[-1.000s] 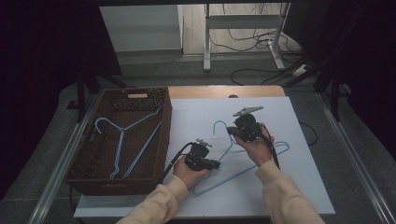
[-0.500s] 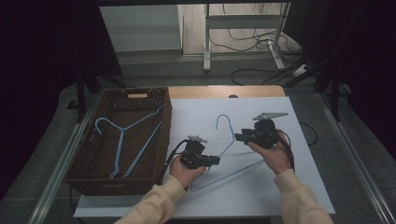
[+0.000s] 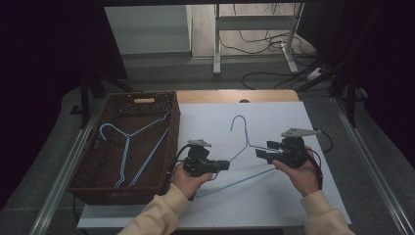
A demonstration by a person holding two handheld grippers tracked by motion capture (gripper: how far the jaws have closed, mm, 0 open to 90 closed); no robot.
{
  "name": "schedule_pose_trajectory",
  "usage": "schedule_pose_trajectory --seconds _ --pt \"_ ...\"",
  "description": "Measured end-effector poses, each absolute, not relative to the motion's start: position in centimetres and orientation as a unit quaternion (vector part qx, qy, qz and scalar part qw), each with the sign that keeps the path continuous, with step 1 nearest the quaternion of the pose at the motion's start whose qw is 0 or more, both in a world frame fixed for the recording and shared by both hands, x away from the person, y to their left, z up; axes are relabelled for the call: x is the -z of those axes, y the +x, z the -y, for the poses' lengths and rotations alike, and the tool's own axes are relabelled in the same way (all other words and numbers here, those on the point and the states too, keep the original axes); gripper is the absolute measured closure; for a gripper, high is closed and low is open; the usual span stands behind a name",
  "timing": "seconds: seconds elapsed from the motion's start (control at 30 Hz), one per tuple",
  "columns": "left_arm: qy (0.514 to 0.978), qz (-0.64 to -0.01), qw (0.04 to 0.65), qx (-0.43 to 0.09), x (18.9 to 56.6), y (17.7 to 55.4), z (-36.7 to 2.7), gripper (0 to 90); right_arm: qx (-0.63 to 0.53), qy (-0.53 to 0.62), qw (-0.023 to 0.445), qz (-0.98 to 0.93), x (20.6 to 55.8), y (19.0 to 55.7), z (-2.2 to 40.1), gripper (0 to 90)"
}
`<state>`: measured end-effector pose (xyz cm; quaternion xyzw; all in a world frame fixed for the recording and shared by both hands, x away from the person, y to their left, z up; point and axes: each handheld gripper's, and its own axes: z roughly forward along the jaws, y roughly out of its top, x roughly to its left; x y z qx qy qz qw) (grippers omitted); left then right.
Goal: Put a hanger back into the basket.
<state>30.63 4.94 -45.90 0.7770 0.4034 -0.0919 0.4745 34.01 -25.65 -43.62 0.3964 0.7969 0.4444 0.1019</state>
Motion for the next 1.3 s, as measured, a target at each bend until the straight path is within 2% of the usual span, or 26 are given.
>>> schedule_pose_trajectory --seconds 0.37,0.73,1.07,1.3 --pt "0.769 -0.391 0.500 0.075 42.8 29.9 -6.7 86.3 -0.462 0.403 0.108 -0.783 43.9 32.1 28.4 34.7" --pt "0.748 -0.385 0.538 0.053 39.5 29.4 -10.7 86.4 -0.462 0.407 0.115 -0.779 44.5 31.4 29.6 30.4" --pt "0.727 -0.377 0.574 0.022 36.5 27.7 -15.7 86.4 -0.448 0.412 0.117 -0.785 45.1 31.0 29.9 30.1" --pt "0.700 -0.395 0.595 -0.001 35.6 26.5 -19.9 86.4 -0.437 0.410 0.117 -0.792 45.3 30.8 29.6 29.9"
